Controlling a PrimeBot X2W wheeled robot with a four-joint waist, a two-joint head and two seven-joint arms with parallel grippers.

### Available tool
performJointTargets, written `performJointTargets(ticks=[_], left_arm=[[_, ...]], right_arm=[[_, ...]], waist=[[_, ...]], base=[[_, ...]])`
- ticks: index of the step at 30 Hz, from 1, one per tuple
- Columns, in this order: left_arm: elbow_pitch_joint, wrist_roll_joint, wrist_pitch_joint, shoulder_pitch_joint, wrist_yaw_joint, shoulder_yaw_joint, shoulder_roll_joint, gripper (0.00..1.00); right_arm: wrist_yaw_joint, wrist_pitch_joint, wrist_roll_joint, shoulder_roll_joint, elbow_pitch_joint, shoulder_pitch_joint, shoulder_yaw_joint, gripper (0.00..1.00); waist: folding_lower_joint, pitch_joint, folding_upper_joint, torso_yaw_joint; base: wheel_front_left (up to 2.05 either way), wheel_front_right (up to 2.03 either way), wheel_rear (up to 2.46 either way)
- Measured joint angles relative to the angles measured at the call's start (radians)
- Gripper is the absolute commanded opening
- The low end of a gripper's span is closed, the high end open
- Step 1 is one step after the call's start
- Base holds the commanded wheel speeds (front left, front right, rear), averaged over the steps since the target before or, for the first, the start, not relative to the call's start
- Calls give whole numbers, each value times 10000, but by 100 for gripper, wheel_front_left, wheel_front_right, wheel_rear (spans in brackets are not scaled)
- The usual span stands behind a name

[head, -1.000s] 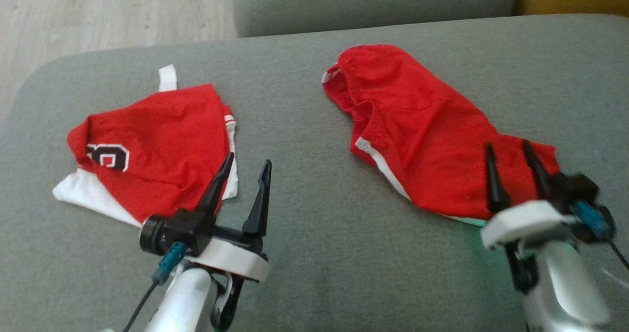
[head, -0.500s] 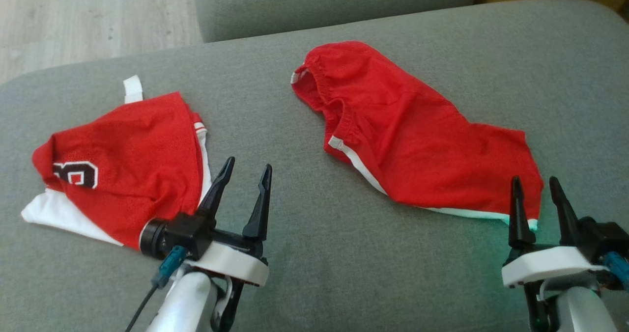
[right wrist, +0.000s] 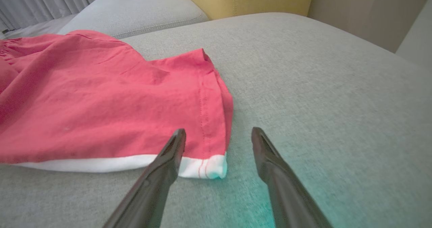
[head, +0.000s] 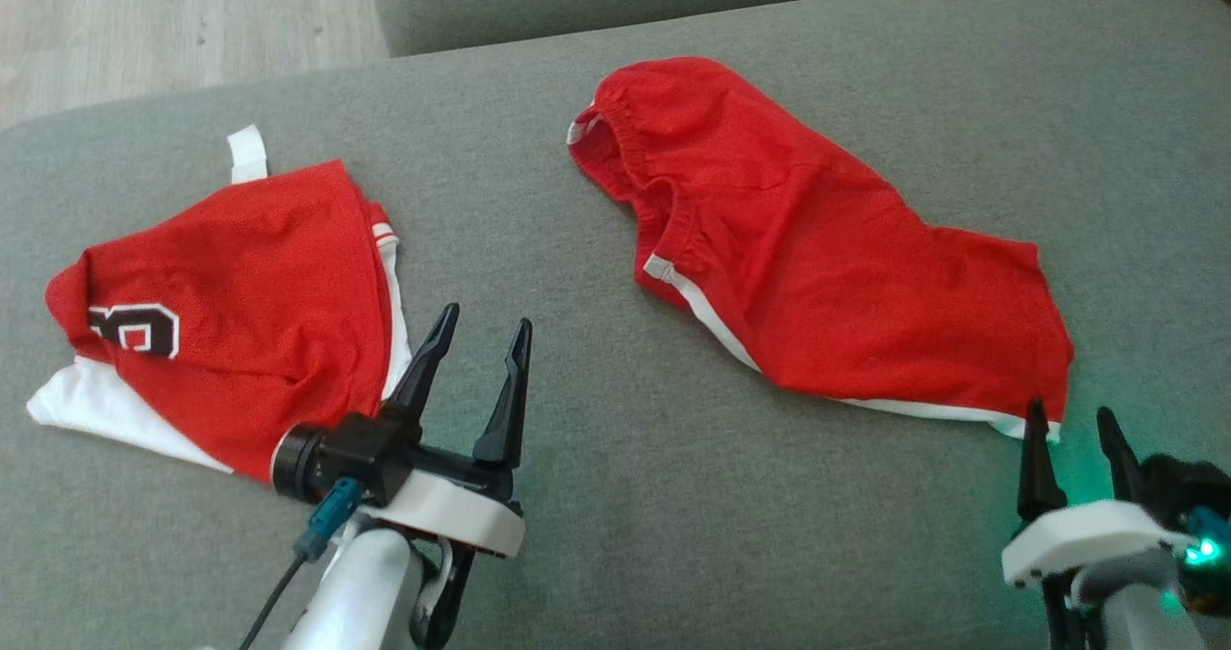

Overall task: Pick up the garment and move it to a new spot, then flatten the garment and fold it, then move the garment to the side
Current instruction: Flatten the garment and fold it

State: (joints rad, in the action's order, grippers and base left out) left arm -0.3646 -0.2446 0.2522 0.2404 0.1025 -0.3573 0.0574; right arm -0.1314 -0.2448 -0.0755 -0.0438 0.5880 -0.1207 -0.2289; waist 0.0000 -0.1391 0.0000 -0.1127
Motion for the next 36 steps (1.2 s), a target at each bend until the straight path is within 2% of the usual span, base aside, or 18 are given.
performJointTargets(ticks=[12,22,23,24,25,28,32,36], left_arm=[[-6,82,0,20,33,35,56,100],[-46,84,0,20,33,52,59,100],[-46,84,0,20,33,54,59,100],[-46,84,0,20,33,56,58,100],[-48,86,0,20,33,56,58,100],[-56,151,0,21,33,58,59,100],[-90,173,0,83,46,10,109,100],[-190,174,-54,453,171,-541,232,100]], right_arm=[[0,-6,155,0,1193,-533,105,100],[0,-31,153,-4,1720,-695,368,100],[0,-31,153,-6,1756,-746,403,91],[0,-31,151,-8,1787,-784,447,27],[0,-31,151,-8,1822,-807,485,0],[0,-33,153,-2,1847,-861,433,0],[0,-31,274,0,1691,-998,-186,0],[0,-31,366,0,1486,-1001,-376,0]], waist=[[0,-129,0,103],[0,-44,0,40],[0,-43,0,37],[0,-44,0,36],[0,-47,0,36],[0,-67,0,27],[0,-130,0,-37],[0,-228,0,-112]], base=[[0,0,0],[0,0,0],[0,0,0],[0,0,0],[0,0,0],[0,0,0],[0,0,0],[0,0,0]])
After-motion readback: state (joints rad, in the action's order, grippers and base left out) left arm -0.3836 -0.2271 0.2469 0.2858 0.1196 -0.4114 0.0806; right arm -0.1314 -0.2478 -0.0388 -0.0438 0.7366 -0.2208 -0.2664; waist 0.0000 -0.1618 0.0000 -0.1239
